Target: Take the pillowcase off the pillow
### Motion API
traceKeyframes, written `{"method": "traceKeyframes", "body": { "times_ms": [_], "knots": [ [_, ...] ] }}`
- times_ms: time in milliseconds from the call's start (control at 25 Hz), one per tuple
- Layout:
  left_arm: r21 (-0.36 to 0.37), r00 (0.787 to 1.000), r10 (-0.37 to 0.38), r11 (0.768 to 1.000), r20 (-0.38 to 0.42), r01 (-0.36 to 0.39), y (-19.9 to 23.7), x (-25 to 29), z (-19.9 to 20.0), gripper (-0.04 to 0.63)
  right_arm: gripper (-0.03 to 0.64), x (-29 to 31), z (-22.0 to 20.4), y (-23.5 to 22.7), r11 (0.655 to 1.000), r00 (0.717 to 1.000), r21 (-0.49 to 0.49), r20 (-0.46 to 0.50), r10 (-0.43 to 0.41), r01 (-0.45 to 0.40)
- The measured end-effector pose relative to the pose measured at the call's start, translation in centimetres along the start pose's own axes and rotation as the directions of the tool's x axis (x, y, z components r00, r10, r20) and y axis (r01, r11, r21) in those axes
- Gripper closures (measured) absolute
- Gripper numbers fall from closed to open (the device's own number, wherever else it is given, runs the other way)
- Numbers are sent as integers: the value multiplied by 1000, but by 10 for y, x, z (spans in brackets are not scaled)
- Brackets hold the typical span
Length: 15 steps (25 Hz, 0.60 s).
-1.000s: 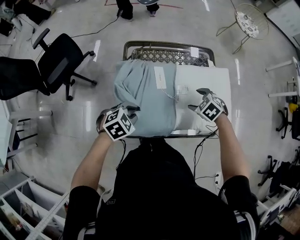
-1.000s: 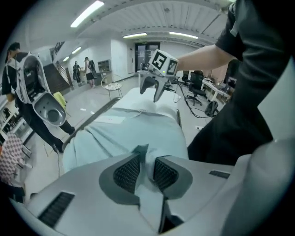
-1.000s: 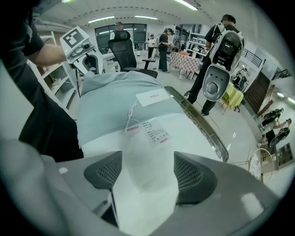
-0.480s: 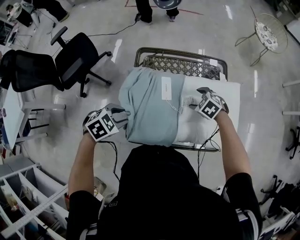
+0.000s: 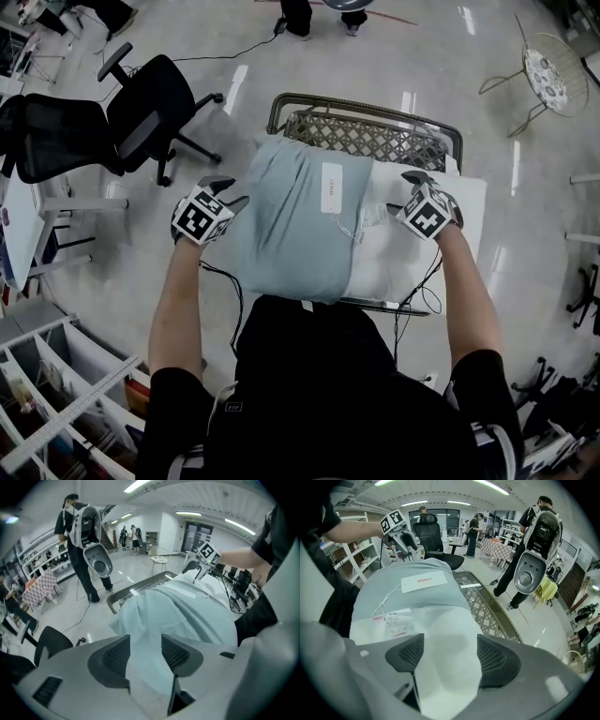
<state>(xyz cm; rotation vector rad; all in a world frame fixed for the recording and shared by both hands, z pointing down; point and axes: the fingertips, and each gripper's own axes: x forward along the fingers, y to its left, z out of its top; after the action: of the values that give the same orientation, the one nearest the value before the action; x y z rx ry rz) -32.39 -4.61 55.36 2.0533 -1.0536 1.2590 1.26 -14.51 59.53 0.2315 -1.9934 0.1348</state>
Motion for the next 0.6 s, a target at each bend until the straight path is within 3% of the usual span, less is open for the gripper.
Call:
{"method": "traceKeyframes", "body": {
  "times_ms": [120, 200, 400, 600],
  "knots": [
    [-76, 998, -51, 996, -22, 49, 11, 28, -18, 379, 249, 6, 5, -10, 1000, 1000, -12, -8, 11, -11],
    [-78, 994, -94, 993, -62, 89, 11, 47, -33, 360, 220, 13, 5, -14, 999, 999, -26, -34, 32, -33],
    [-94, 956, -257, 965, -140, 246, 4, 79, -73, 337, 128, 34, -8, -15, 991, 980, -39, -160, 121, -128],
    [-33, 933, -322, 947, -161, 321, -4, 100, -96, 307, 104, 48, -12, -12, 979, 949, -2, -246, 199, -206]
  ]
}}
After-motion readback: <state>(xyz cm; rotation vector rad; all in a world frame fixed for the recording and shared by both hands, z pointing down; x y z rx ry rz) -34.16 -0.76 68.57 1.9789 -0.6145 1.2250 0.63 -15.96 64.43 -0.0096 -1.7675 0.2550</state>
